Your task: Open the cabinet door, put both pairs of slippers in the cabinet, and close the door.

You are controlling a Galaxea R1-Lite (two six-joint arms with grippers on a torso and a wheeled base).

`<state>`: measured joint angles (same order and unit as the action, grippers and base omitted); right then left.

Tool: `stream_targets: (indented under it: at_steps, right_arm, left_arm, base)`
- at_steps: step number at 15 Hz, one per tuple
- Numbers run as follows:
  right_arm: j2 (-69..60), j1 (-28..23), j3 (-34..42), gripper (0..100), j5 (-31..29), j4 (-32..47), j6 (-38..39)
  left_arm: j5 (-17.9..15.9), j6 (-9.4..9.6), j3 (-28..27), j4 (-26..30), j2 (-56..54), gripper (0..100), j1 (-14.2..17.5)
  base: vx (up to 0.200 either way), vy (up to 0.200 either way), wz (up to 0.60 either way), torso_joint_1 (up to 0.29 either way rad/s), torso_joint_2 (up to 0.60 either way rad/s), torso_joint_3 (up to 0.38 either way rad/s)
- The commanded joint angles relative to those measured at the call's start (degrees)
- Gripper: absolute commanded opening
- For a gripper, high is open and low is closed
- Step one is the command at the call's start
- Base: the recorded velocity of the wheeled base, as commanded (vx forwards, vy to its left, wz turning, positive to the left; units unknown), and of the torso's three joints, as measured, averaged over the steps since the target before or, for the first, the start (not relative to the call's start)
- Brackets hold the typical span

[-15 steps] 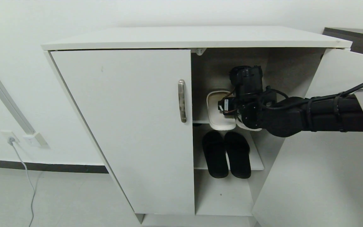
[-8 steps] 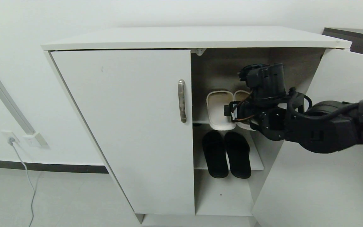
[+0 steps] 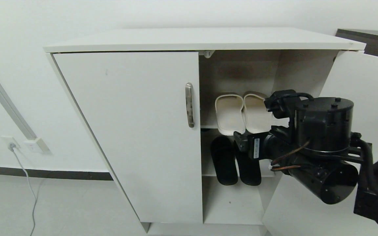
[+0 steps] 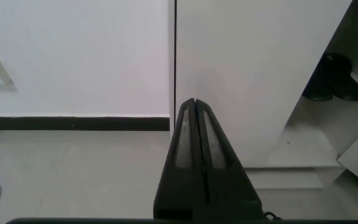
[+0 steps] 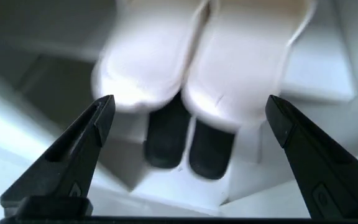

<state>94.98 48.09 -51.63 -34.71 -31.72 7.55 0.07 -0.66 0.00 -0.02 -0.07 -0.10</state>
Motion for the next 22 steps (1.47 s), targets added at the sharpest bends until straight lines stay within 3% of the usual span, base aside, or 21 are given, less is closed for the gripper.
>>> stream_targets:
  at_steps: [1, 19, 22]
  right_arm:
    - [-1.46, 1.57, 3.11, 0, 0.08, -1.41, 0.01]
    - [2.85, 2.62, 6.10, 0, 0.69, -6.86, -0.25]
    - [2.67, 2.62, 6.28, 0, 0.61, -7.04, -0.16]
  left_arm:
    - [0.01, -0.04, 0.00, 0.02, 0.07, 0, 0.01]
    - [-0.07, -0.04, 0.00, -0.06, 0.07, 0, 0.01]
    - [-0.07, -0.04, 0.00, 0.02, 0.07, 0, 0.01]
  base:
    - [0.000, 0.000, 0.00, 0.000, 0.00, 0.000]
    - [0.000, 0.000, 0.00, 0.000, 0.00, 0.000]
    - [-0.200, 0.000, 0.00, 0.009, 0.00, 0.001]
